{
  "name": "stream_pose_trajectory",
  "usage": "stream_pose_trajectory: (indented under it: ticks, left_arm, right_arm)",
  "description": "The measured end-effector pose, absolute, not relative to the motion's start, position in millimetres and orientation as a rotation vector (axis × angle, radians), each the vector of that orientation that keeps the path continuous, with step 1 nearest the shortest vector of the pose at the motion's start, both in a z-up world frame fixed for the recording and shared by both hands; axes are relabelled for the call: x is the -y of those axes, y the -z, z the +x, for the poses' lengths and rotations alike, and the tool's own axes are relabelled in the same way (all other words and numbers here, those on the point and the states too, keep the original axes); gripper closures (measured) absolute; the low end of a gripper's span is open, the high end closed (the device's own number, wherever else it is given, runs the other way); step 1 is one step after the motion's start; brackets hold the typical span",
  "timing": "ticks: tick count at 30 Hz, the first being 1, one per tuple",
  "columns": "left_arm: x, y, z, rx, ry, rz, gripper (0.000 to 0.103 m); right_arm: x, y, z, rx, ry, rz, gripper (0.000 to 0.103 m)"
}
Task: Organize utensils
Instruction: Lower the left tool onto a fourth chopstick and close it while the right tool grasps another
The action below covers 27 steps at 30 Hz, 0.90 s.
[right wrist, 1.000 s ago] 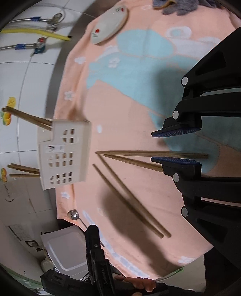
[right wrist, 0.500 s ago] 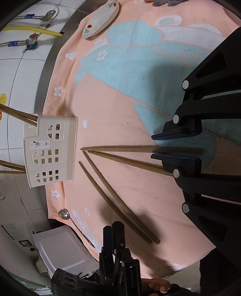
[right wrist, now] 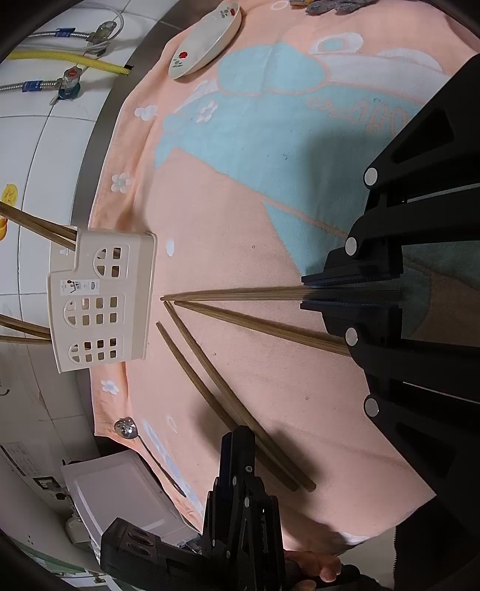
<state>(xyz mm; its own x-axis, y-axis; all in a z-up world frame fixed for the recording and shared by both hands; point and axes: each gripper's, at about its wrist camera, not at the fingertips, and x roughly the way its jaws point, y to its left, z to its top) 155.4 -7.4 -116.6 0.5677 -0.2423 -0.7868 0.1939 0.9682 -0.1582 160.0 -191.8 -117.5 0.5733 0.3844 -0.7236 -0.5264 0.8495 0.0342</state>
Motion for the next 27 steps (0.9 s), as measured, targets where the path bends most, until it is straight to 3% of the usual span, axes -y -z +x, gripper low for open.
stream_pose_trajectory:
  ticks: [27]
  left_arm:
    - [12.1,119.4,158.9,-0.932,0.190,-0.050,0.085]
  right_arm:
    - [194.9,118.3,157.6,-0.772,-0.516,-0.168,0.094]
